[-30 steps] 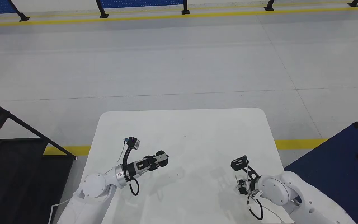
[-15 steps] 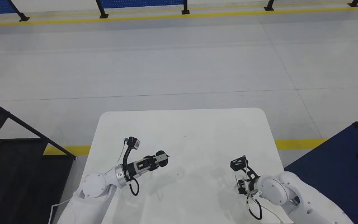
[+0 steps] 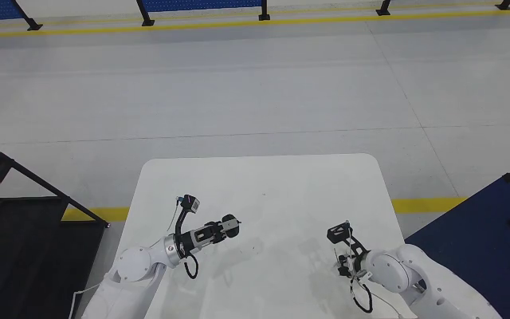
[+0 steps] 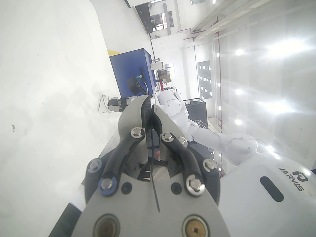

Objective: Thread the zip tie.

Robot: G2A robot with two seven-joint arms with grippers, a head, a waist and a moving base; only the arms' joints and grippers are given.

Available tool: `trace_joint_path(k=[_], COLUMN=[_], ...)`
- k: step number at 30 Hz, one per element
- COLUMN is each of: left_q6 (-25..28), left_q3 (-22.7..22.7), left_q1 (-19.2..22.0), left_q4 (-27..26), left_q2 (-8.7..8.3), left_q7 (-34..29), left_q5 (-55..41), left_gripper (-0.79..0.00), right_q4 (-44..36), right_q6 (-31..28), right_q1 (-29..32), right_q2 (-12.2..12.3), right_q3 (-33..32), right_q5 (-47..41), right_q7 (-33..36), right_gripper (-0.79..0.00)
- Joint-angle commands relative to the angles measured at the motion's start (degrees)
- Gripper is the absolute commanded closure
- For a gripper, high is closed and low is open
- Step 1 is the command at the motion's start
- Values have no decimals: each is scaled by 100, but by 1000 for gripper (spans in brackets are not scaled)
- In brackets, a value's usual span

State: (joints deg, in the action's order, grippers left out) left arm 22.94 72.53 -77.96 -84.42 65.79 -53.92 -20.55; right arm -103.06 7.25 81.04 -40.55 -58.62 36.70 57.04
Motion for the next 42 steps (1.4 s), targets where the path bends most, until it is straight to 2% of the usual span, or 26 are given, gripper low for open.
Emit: trace_joint_path(k=[1,42], left_q6=[0,0], left_q3=[0,0], left_q1=[0,0], left_q4=[0,0], left_q2=[0,0], left_q7=[0,0], left_q5=[0,0], left_gripper=[0,0], right_q4=[11,243], right_q6=[-5,27], right_q1=[4,23], right_q2=[-11,-219], right_q3=[2,-101], right_q5=[1,147], right_q7=[11,153], right_gripper=[-95,-92])
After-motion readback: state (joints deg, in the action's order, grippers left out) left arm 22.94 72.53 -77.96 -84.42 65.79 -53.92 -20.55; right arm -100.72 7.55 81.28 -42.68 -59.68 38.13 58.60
